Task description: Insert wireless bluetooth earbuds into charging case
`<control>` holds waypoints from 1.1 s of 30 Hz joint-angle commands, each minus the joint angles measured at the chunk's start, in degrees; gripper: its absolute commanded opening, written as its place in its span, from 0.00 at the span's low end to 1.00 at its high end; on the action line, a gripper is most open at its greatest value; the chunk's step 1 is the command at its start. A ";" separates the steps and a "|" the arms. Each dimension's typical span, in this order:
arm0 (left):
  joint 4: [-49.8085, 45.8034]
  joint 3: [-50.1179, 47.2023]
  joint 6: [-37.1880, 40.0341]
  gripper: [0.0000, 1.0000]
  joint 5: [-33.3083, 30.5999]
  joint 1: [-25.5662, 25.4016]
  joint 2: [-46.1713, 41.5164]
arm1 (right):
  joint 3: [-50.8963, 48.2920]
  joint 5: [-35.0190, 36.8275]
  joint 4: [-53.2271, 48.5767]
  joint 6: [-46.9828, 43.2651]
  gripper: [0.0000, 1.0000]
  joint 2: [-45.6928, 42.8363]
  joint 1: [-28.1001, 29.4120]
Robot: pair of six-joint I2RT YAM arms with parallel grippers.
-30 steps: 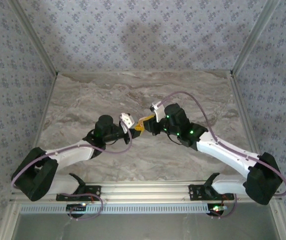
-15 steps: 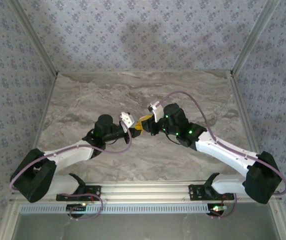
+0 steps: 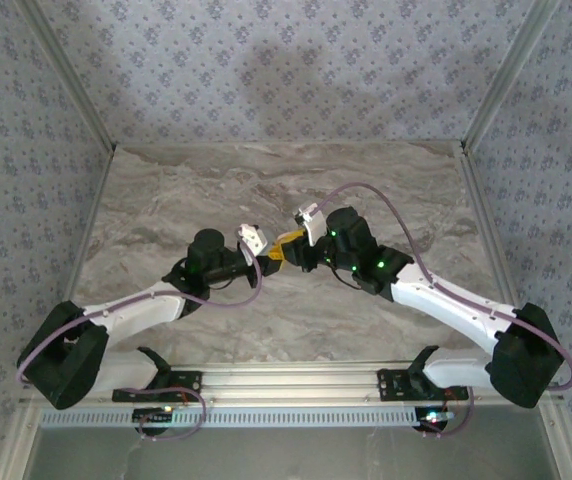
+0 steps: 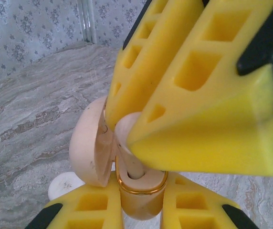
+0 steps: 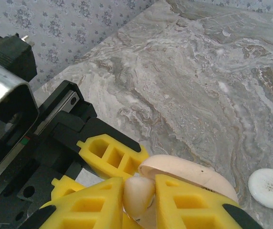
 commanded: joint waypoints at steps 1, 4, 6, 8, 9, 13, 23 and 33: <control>3.22 2.71 -0.62 0.11 0.34 -0.32 -2.25 | 0.38 -0.90 -4.51 -1.58 0.26 -0.71 0.16; 2.98 2.64 -0.57 0.11 0.31 -0.27 -2.58 | 0.30 -0.67 -5.07 -1.77 0.28 -1.17 0.10; 2.83 2.58 -0.62 0.11 0.35 -0.29 -2.77 | 0.24 -0.50 -5.16 -1.82 0.28 -1.56 -0.12; 2.71 2.52 -0.58 0.11 0.46 -0.25 -2.88 | 0.27 -0.32 -5.19 -1.91 0.29 -1.87 -0.21; 2.63 2.52 -0.62 0.11 0.49 -0.31 -2.95 | 0.19 -0.30 -5.20 -1.84 0.29 -1.88 -0.17; 2.42 2.52 -0.53 0.11 0.58 -0.26 -3.12 | 0.54 -0.02 -5.50 -1.79 0.31 -1.72 -0.23; 1.97 2.43 -0.27 0.11 0.67 -0.28 -3.48 | 1.57 1.83 -5.28 -1.51 0.39 -1.46 -0.23; 0.92 2.26 0.25 0.11 0.14 -0.30 -3.39 | 3.81 0.29 -5.45 -1.08 0.52 -2.35 -0.23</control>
